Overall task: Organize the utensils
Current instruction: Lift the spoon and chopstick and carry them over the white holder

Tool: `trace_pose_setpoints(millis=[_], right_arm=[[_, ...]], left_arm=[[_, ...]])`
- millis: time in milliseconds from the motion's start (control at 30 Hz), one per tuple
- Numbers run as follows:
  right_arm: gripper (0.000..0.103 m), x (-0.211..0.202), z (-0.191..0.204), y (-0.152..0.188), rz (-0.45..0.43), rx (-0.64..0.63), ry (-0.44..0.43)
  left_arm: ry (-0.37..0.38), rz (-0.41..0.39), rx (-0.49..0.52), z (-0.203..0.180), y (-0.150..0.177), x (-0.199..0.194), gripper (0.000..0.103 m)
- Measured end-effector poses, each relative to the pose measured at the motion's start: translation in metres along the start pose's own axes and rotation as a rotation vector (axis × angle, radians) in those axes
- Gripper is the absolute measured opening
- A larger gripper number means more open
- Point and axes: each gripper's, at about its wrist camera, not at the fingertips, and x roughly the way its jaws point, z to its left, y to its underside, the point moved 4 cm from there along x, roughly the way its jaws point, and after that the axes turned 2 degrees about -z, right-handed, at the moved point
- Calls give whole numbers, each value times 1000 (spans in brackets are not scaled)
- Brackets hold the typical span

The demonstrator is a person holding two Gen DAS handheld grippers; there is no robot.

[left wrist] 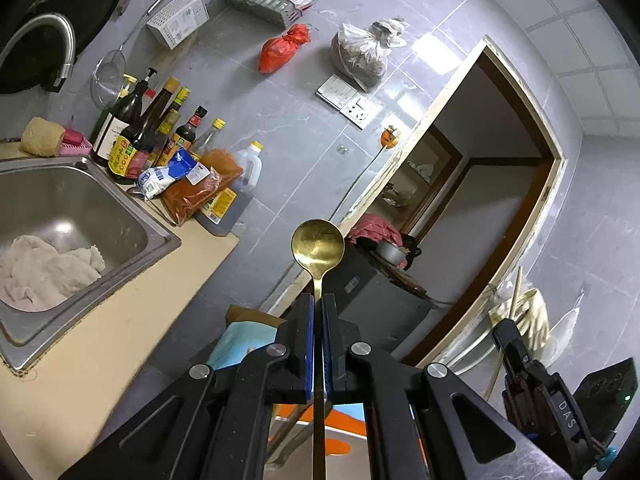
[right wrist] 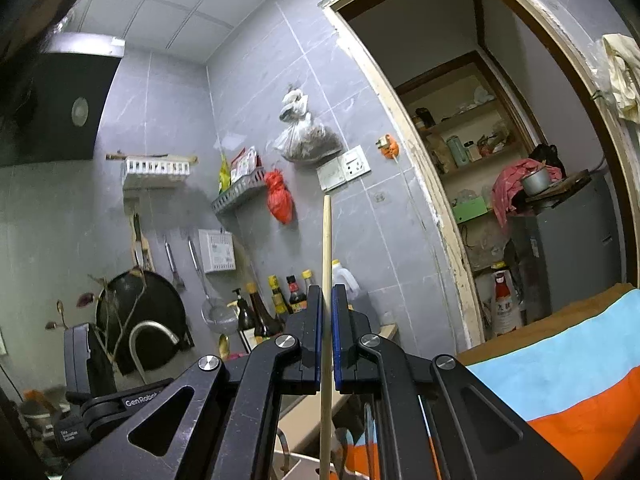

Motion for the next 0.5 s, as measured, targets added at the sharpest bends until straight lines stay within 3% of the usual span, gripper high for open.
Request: trace_pose_setpoints(millis=[500], right_arm=[[4, -3, -2, 16, 17, -55, 33]], left_arm=[[-35, -19, 45, 2, 14, -1, 4]])
